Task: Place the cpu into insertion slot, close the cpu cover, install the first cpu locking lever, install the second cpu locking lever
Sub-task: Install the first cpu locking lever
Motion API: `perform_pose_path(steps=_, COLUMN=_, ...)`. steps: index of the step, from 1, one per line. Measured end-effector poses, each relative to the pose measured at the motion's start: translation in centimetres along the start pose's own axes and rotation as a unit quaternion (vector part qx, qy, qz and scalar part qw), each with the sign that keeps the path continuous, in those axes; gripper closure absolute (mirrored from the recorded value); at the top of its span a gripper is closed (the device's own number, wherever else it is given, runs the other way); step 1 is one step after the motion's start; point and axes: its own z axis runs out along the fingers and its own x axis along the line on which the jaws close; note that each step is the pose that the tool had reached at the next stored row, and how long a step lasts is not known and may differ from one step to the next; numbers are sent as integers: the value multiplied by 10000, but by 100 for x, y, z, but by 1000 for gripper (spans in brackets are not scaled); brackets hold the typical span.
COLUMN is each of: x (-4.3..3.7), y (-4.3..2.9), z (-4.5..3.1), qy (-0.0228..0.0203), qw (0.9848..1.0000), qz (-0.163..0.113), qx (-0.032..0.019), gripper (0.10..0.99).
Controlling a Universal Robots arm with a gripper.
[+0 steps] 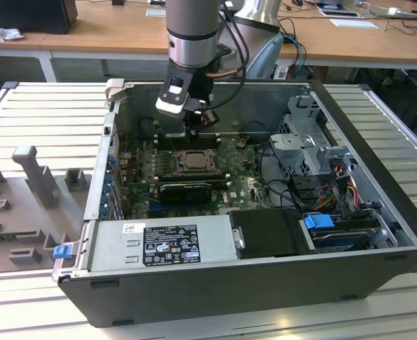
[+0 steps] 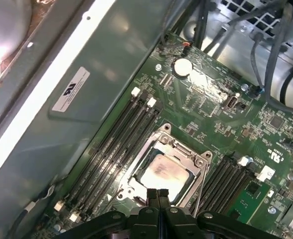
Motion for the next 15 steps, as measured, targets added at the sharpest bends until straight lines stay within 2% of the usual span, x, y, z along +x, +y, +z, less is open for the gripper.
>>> perform_pose_path(steps=7, x=0, y=0, z=0, qy=16, qw=9996, qz=-288, qx=6, gripper=980)
perform_pose_path(steps=13, x=0, y=0, z=0, qy=28, qw=9987, qz=-510, qx=11, gripper=980)
perform_pose_path(steps=15, x=0, y=0, z=0, qy=34, qw=9980, qz=-633, qx=13, gripper=980)
